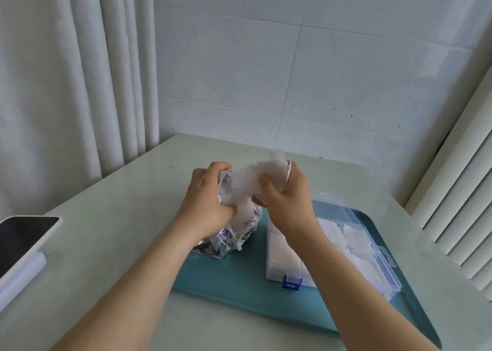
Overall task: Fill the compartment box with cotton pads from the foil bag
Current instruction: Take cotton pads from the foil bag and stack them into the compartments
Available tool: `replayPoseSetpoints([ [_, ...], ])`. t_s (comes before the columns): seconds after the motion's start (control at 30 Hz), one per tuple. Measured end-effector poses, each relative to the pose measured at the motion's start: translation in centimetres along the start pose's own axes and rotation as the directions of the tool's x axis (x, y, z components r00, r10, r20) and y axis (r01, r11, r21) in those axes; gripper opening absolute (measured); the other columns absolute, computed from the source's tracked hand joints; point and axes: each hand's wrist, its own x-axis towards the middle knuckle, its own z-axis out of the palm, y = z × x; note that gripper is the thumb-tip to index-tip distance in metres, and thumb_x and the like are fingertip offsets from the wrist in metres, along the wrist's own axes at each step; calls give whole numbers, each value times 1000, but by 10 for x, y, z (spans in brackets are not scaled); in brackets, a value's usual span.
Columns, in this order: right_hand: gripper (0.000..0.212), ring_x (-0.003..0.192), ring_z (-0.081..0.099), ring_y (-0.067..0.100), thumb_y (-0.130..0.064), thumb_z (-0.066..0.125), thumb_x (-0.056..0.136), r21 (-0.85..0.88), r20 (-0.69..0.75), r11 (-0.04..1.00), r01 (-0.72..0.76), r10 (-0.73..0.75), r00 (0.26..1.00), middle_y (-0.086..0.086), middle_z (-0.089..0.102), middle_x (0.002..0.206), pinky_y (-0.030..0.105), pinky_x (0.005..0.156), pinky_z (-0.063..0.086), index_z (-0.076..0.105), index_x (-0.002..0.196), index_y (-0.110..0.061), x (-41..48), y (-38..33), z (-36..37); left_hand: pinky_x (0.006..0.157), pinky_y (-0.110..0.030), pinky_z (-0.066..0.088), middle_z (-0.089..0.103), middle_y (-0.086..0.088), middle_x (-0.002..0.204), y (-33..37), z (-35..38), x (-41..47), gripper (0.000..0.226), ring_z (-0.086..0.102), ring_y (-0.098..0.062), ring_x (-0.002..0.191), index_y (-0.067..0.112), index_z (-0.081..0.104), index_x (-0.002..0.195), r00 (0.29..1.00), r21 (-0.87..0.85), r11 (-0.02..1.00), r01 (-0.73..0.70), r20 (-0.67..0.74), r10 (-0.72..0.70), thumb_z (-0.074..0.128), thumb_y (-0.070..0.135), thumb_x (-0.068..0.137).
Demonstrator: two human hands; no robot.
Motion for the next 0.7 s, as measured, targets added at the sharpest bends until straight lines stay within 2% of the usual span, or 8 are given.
replayPoseSetpoints([
  [0.07, 13, 85, 74, 29, -1, 58, 96, -13, -33, 1000, -2, 2, 999, 13, 68, 100, 51, 66, 66, 59, 106, -9, 1, 0, -3, 82, 0, 33, 42, 4, 129, 0, -1, 0, 81, 50, -14, 114, 34, 45, 147, 999, 15, 1000, 27, -30, -26, 84, 16, 78],
  [0.13, 16, 87, 75, 26, 0, 59, 95, 42, -60, 999, -26, 28, 998, 12, 68, 103, 44, 64, 66, 60, 106, -11, 2, -2, -6, 102, -25, 42, 39, 7, 136, 1, -2, -1, 84, 53, -20, 123, 39, 43, 147, 995, 26, 998, 59, -76, -57, 87, 25, 77],
  [0.2, 18, 84, 76, 22, 0, 59, 94, 95, -89, 995, -37, 45, 995, 10, 70, 102, 41, 64, 66, 62, 107, -12, 3, -5, -8, 113, -44, 41, 36, 10, 145, 5, -4, -2, 86, 52, -25, 130, 46, 43, 144, 990, 35, 998, 60, -126, -55, 91, 37, 73],
  [0.4, 21, 83, 77, 26, 2, 57, 91, 219, -154, 975, -41, 76, 985, 17, 71, 103, 40, 63, 65, 63, 109, -8, 1, -16, -16, 110, -41, 27, 41, 14, 149, 23, -7, -5, 51, 42, -23, 139, 46, 66, 123, 979, 135, 989, -57, -186, 82, 88, 51, 77],
  [0.5, 21, 84, 77, 28, 2, 58, 91, 247, -172, 968, -43, 87, 981, 16, 72, 103, 38, 64, 65, 63, 109, -8, -2, -24, -27, 121, -46, 21, 46, 16, 148, 30, -1, -7, 46, 31, -18, 151, 42, 64, 129, 972, 166, 979, -114, -187, 145, 66, 58, 86],
  [0.57, 20, 86, 77, 27, 1, 60, 92, 248, -162, 968, -44, 86, 983, 13, 73, 101, 37, 64, 65, 65, 108, -9, -5, -29, -37, 126, -43, 15, 51, 15, 148, 37, 2, -10, 52, 24, -16, 156, 34, 63, 134, 960, 116, 979, -170, -203, 190, 50, 54, 88],
  [0.63, 19, 88, 77, 25, -2, 65, 93, 217, -109, 975, -44, 69, 992, 11, 74, 101, 36, 65, 65, 66, 111, -10, -7, -31, -49, 122, -30, 21, 57, 15, 141, 43, 3, -14, 57, 32, -13, 152, 26, 64, 134, 942, 17, 972, -233, -246, 229, 43, 55, 90],
  [0.7, 22, 90, 76, 29, -4, 69, 95, 181, -28, 982, -51, 57, 998, 13, 74, 104, 39, 67, 65, 65, 116, -7, -11, -31, -58, 115, -26, 37, 62, 19, 133, 50, 5, -18, 51, 51, -5, 135, 26, 64, 132, 940, -117, 963, -244, -273, 205, 51, 58, 94],
])
